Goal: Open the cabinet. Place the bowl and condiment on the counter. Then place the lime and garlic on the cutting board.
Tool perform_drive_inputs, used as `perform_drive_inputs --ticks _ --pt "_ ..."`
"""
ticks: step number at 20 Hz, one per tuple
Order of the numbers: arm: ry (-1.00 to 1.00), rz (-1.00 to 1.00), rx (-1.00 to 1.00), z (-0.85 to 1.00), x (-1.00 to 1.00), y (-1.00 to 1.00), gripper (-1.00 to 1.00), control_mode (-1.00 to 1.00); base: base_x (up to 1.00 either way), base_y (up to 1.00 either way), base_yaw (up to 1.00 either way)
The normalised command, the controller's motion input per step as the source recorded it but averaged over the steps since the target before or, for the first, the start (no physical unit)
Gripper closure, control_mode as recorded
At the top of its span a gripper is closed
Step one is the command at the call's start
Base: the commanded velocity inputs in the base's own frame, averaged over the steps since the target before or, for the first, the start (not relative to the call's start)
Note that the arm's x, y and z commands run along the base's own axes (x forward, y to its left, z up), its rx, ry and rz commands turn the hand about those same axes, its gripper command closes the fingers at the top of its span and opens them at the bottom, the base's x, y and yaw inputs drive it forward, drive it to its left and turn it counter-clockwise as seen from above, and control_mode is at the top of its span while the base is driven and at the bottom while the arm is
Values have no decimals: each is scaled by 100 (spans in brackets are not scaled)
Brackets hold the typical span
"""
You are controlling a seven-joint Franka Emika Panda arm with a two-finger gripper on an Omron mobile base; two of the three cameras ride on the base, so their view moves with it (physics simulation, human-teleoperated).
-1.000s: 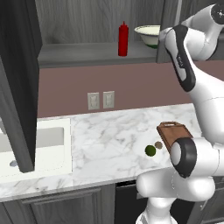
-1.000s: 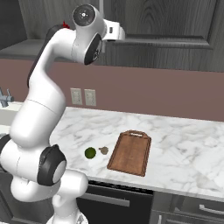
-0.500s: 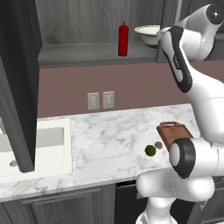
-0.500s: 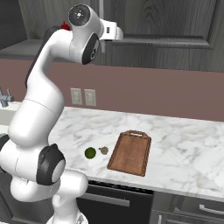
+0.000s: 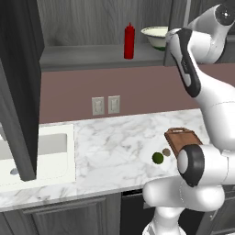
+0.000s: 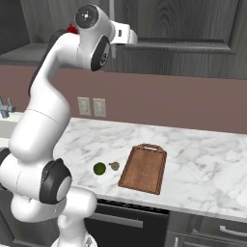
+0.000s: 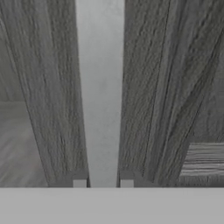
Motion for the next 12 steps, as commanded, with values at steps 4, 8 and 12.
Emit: perform_drive_inputs --ticks 4,8,12 --pt "1 -13 -3 0 0 -42 100 -100 0 0 0" --pt "3 -15 -3 0 -1 -50 100 -100 0 0 0" --pt "3 -14 -2 0 -2 -61 100 -100 0 0 0"
